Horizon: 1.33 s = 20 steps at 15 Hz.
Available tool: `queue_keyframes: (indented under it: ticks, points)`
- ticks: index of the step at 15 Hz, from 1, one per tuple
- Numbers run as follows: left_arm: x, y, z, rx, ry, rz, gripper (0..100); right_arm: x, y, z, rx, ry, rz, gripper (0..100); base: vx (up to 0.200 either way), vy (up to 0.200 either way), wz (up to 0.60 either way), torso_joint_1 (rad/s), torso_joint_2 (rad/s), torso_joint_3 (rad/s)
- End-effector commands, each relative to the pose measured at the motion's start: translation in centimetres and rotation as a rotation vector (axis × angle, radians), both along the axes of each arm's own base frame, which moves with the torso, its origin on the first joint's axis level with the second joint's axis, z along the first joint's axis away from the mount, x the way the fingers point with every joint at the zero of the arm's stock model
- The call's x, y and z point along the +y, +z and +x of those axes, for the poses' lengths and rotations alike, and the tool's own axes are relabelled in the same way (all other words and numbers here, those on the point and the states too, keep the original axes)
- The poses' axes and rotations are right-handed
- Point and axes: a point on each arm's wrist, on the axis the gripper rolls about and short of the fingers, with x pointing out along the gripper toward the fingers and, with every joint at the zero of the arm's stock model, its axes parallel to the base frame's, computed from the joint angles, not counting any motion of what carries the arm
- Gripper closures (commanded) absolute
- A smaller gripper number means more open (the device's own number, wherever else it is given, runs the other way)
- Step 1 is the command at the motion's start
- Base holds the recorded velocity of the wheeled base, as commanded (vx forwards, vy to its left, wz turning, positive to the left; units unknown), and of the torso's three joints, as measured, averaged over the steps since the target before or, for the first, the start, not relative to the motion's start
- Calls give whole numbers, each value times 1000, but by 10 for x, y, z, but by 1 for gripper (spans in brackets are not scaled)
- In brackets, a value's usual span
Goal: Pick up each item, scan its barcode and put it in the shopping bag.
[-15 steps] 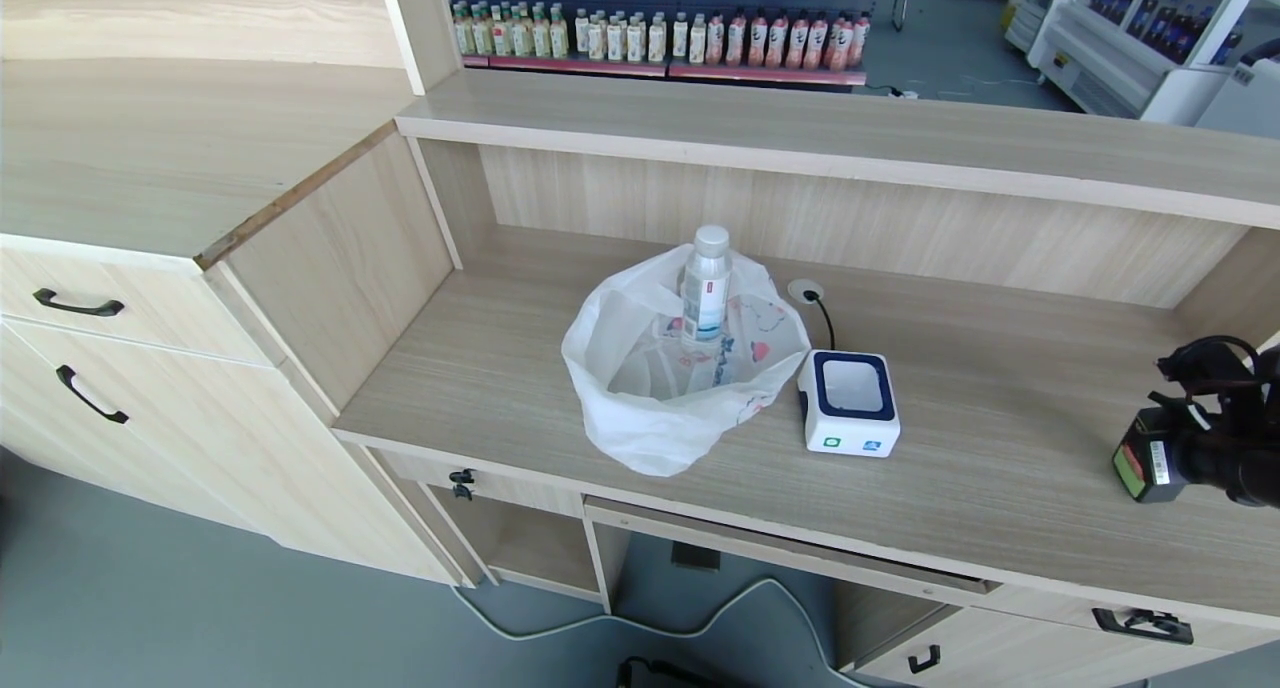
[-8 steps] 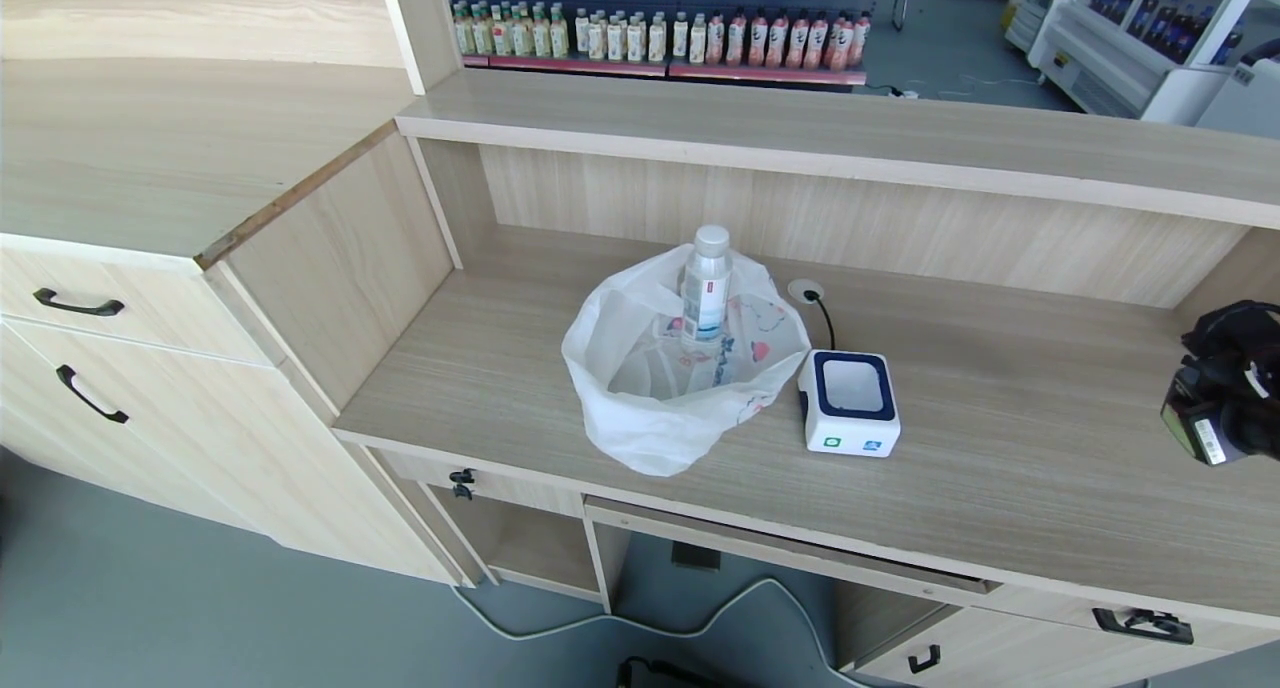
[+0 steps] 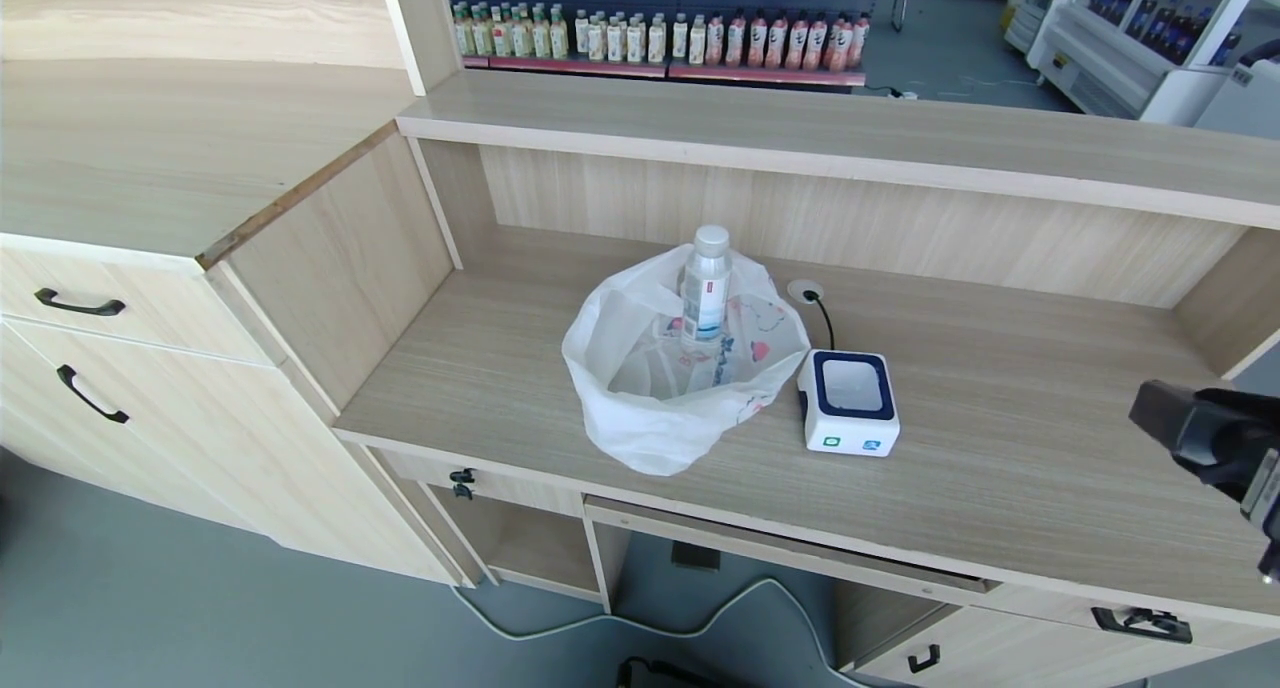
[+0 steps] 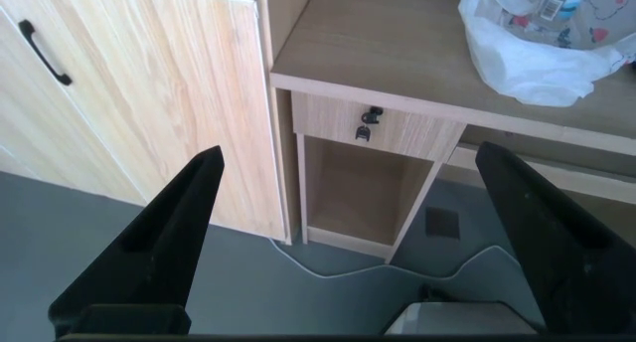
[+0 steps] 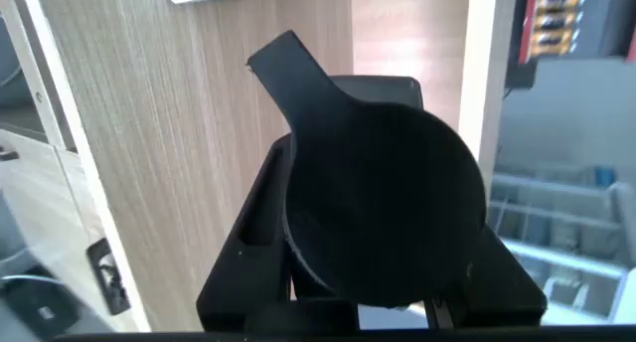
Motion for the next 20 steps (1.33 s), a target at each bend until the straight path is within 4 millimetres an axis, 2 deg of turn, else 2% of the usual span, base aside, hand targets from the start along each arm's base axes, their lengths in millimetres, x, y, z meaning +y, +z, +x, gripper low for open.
queue_keyframes:
  ticks: [1,4,7,11,13,17,20]
  points:
    - [0,0,0,-1,0,0,0,25,2,-29,-127,353,-237,100,0,0,0,0,0,0]
    - [0,0,0,-1,0,0,0,59,20,-9,-402,627,-534,100,0,0,0,0,0,0]
    - [0,0,0,-1,0,0,0,100,42,-7,-802,786,-680,100,0,0,0,0,0,0]
    - [0,0,0,-1,0,0,0,129,38,-13,-937,927,-751,100,0,0,0,0,0,0]
    - [0,0,0,-1,0,0,0,133,38,-19,-996,967,-780,100,0,0,0,0,0,0]
    - [0,0,0,-1,0,0,0,125,38,-32,-1137,1069,-784,100,0,0,0,0,0,0]
    - [0,0,0,-1,0,0,0,116,36,-40,-1127,1115,-817,100,0,0,0,0,0,0]
